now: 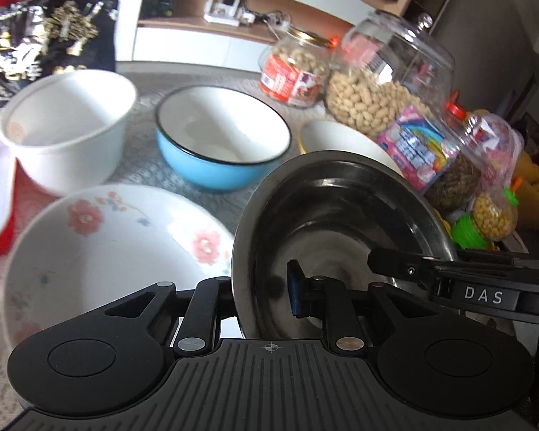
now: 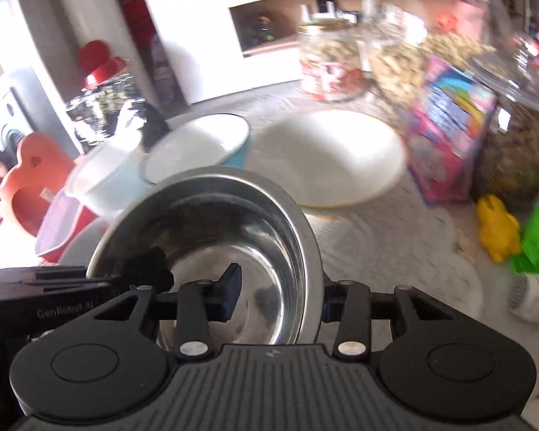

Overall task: Organize plates and bowls
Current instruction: 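Lift the steel bowl with the left gripper and carry it onto the floral plate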

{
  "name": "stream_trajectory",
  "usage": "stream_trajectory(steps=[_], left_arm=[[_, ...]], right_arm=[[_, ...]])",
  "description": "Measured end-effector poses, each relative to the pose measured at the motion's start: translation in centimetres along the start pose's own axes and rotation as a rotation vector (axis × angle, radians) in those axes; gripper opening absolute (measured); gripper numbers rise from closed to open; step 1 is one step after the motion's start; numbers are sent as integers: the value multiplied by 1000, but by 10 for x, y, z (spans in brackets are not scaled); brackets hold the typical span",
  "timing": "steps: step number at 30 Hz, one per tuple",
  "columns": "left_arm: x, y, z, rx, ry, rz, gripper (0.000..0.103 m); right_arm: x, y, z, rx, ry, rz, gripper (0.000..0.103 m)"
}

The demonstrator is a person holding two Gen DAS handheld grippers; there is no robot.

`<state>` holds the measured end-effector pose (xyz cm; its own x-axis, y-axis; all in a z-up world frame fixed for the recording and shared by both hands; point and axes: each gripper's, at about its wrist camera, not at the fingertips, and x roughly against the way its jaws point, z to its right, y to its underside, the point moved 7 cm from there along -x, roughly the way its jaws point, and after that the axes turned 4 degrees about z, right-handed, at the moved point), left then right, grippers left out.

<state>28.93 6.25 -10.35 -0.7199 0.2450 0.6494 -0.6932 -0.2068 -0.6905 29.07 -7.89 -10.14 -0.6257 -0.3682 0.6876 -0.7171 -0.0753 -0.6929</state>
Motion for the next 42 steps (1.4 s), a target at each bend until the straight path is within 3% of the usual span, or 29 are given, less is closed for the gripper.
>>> stream_trajectory(steps=[6,10,15,19,31,42], left_arm=[[26,-1,-58,55,-137,56,21],[29,6,-88,92,-217,49,21],[31,13,-102,107,-217,36,20],[29,15,-103,112,-200,32,20],[26,17,-111,134,-240,25,20],[26,15,-123,184,-237,31,20]], right_arm=[[-40,-3,-66,67,-65,-52,41],[-65,4,-103,119,-87,-91,41],[-79,7,-119,185,-33,-90,42],[-79,7,-115,168,-37,-108,42],[-73,7,-122,238,-19,-45,42],[-73,7,-109,199,-8,-39,42]])
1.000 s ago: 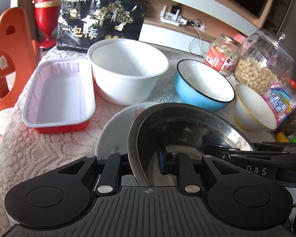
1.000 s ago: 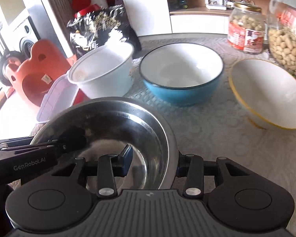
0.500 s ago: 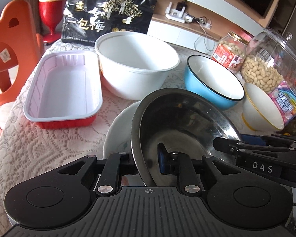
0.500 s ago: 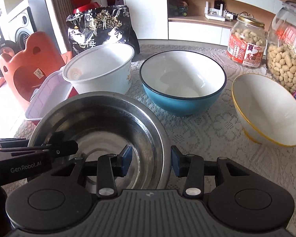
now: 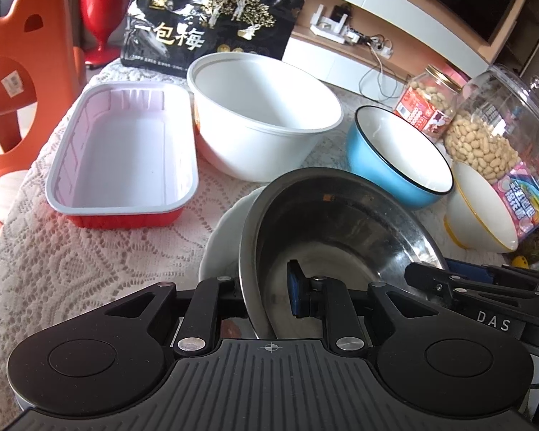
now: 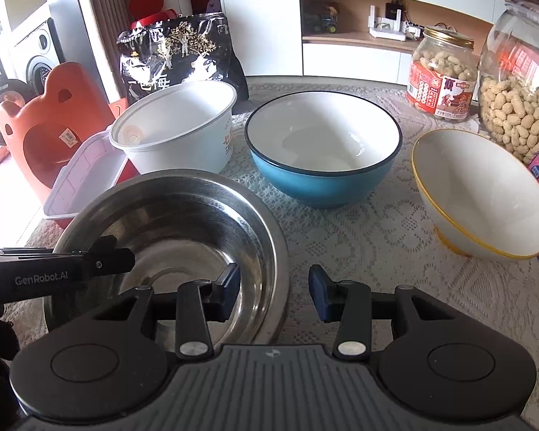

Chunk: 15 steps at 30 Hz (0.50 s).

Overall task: Organize plates and bowls
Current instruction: 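Lift the steel bowl with the left gripper and carry it onto the floral plate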

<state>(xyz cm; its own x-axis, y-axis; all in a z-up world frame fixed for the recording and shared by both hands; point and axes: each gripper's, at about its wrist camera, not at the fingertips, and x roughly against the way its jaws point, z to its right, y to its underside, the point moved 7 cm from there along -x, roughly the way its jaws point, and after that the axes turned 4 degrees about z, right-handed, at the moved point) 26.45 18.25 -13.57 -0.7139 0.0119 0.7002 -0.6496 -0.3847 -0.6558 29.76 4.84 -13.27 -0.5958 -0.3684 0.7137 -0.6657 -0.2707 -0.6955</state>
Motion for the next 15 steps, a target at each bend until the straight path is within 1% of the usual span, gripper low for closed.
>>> stream_trajectory(steps=[3,4,5,8,10,13,14,15], left_arm=[[-2,-1,-5,11,-13,6,20],[-3,-1,-6,21,-2,0,20],[-4,-1,-8,35,10,-2,20],[-5,-1,-13,60,23,-11,17],[-6,-1,-16,74,38,-24,16],[-6,2,-20,111,73,-46,16],[-6,3,-22,117,75,-49,16],[-5,3,-23,120,75,-50,13]], right_arm=[[-1,0,5,-15,11,-1,42],[-3,1,7,-23,7,-4,45],[-3,2,7,-33,3,-7,46],[-6,4,6,-40,-1,-16,46],[-8,5,5,-43,-6,-26,46],[-13,9,4,-60,-36,-59,46],[-15,11,4,-67,-44,-71,46],[-17,12,4,-73,-51,-82,46]])
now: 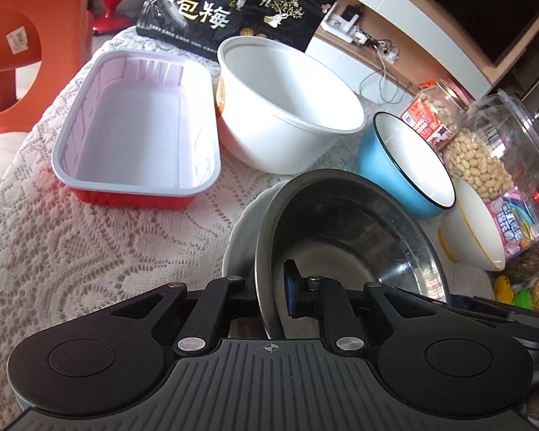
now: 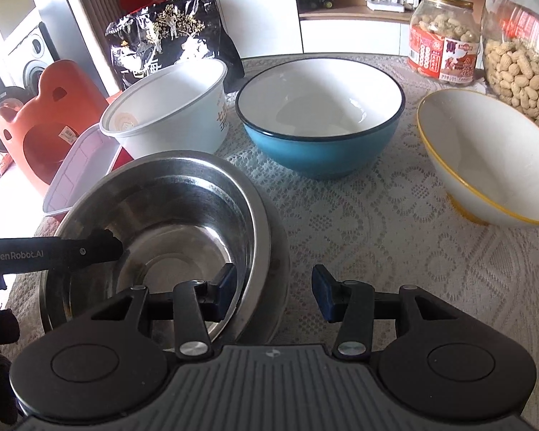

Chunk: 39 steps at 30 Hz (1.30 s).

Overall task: Organize plates and bowls
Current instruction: 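Lift the steel bowl with the left gripper and carry it onto the floral plate, then open the left gripper to release the steel bowl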

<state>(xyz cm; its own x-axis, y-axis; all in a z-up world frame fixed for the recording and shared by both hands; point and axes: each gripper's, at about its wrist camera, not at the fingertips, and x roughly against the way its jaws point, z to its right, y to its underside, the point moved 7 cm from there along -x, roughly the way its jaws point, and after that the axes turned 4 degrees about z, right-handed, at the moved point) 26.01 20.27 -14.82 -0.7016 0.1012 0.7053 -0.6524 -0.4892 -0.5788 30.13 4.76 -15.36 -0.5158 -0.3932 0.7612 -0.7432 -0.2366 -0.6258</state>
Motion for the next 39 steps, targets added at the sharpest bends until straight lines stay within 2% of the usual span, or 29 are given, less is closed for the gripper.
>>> stream_trajectory(steps=[4,9,12,14,17,20,26,31,34,39], left_arm=[[0,0,0,-11,-6,2,12],[-1,-1,0,-11,2,7,12],[-1,-2,2,5,54,4,20],[-2,-2,4,13,82,-2,20],[-2,-4,4,12,76,13,22],[0,-7,1,25,69,26,22],[12,-11,3,-22,-60,84,22],[35,-25,13,-20,-139,210,22],[47,-36,18,2,-177,287,28],[58,-49,38,19,-204,374,28]], right_arm=[[-7,7,-2,-11,-33,-37,46],[-6,10,-16,38,-61,-39,47],[-7,11,-19,47,-37,-32,48],[-6,11,-21,25,-50,-37,48],[-4,13,-26,2,-107,-56,49],[-5,17,-31,13,-115,-55,49],[-2,15,-28,27,-123,-33,49],[24,2,-12,47,-100,90,49],[40,-2,9,27,-95,142,49],[63,-8,64,-54,-49,212,49]])
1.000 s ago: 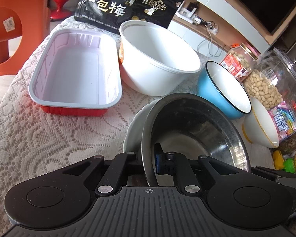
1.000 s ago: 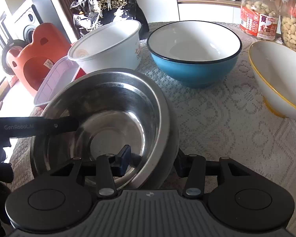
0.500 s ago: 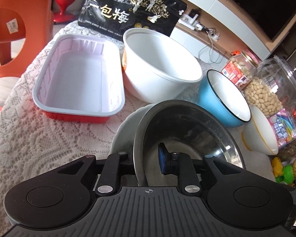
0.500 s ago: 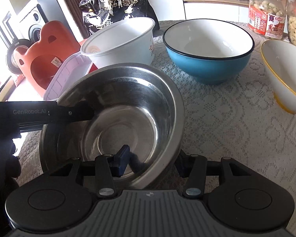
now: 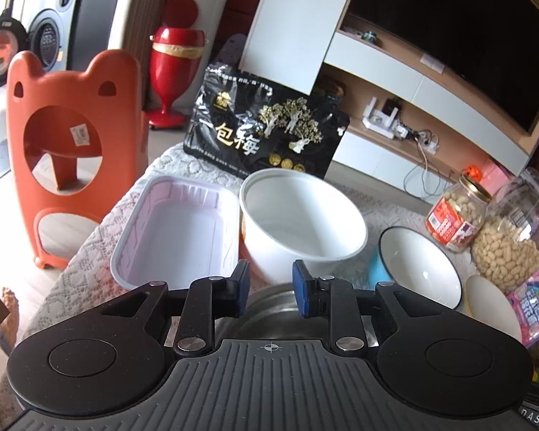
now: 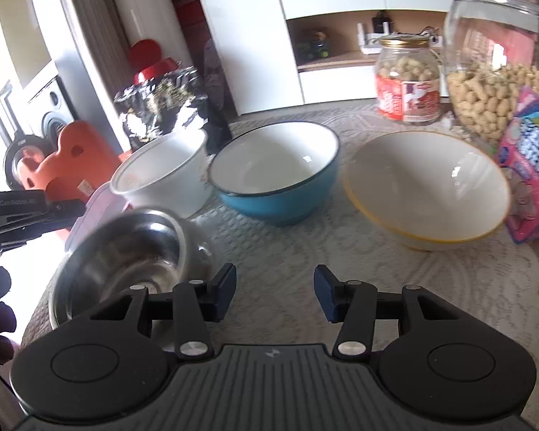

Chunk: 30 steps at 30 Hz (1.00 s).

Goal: Organize plates and bowls

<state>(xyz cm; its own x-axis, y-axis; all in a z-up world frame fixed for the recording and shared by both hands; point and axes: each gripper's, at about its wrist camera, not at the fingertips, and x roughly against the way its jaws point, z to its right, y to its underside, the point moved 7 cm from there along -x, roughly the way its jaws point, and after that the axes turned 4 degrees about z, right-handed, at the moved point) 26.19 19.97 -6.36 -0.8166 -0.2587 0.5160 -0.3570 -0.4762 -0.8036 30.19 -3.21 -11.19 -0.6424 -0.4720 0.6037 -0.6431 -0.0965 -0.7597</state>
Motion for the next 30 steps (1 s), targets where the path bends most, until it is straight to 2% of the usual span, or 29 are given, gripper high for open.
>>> stream_trajectory(steps=[2,4,8,12,14,17,22,24,25,27,30], left_arm=[[2,-2,18,-15,40,18,28],[-3,3,47,-54,119,-24,28],[-26,34,116,-89,329,-202,28],[-58,70,177,-102,434,-364,28],[-73,81,198,-110,438,-396,28],[-94,94,217,-137,405,-404,28],[-117,105,232,-159,354,-412,30],[-125,107,236,-182,345,-410,30],[-127,109,238,-201,339,-407,28],[-130,111,240,-238,328,-409,27],[-125,111,236,-242,327,-433,27]], right_arm=[[11,-6,26,-21,45,40,49],[21,-13,50,-31,103,83,49],[25,-27,96,-53,218,119,49],[15,-42,135,-106,261,123,49],[3,-50,150,-131,257,103,49],[-19,-55,164,-136,251,67,49],[-54,-62,175,-130,198,42,49],[-68,-62,179,-165,157,13,45],[-74,-61,179,-181,130,-6,37],[-78,-57,179,-195,117,-26,36],[-69,-53,172,-177,110,-30,36]])
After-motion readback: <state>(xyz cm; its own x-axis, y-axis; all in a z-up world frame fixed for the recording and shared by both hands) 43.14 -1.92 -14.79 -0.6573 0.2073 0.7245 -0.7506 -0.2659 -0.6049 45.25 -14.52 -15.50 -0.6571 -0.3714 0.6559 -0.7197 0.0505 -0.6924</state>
